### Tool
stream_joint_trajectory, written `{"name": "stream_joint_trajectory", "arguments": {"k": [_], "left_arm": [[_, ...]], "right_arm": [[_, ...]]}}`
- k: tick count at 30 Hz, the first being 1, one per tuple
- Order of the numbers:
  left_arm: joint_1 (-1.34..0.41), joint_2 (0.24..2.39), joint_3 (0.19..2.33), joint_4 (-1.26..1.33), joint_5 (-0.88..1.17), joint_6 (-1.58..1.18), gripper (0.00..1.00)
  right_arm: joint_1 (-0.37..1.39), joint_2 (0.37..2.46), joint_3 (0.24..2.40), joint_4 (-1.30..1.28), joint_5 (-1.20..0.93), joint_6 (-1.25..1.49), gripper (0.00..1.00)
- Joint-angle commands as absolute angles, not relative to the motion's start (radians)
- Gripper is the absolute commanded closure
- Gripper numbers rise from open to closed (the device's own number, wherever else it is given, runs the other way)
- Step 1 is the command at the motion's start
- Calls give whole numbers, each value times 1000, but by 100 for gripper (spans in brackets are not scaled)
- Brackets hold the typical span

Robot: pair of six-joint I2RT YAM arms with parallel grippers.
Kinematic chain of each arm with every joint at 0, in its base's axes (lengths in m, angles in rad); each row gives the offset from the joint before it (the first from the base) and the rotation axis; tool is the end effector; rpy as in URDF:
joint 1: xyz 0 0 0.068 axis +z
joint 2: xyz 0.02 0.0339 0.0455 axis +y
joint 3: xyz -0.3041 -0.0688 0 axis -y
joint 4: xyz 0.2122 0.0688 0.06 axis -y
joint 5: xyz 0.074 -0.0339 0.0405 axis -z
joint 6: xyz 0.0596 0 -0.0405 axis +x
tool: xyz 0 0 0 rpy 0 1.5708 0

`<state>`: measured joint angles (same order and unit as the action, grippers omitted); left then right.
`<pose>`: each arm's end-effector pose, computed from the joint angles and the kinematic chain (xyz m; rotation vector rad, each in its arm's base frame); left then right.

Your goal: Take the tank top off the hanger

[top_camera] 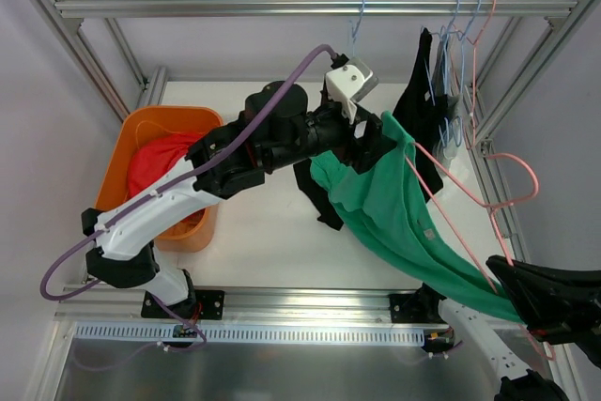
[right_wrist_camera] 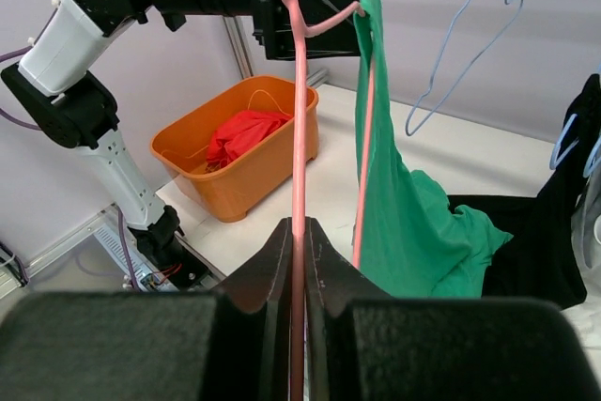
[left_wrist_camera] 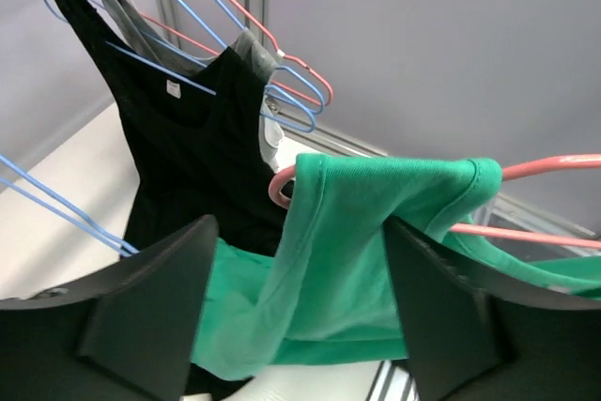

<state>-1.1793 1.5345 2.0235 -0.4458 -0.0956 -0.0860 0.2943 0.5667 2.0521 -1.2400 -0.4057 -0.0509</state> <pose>0.1202 -0.2763 0.5758 0.7638 1.4090 -0.9265 -0.1536 -0.0220 0.5246 -0.5678 1.2371 0.4735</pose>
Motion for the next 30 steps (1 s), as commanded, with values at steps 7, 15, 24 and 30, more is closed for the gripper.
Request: {"name": "stream_joint_trajectory", "arguments": {"k": [7, 15, 24, 30], "left_arm": [[-1189, 1531, 2050, -390, -133, -49, 89], [-1189, 1412, 1930, -351, -299, -98, 100], [-1189, 1051, 1522, -304, -926, -281, 100], [-1189, 778, 1257, -310, -873, -365, 100]], "right_arm": [[298, 612, 2053, -1204, -446, -26, 100], [296, 588, 1951, -1173, -459, -35, 100], [295, 528, 1722, -995, -874, -10, 100], [267, 532, 1514, -460, -1022, 296, 100]]}}
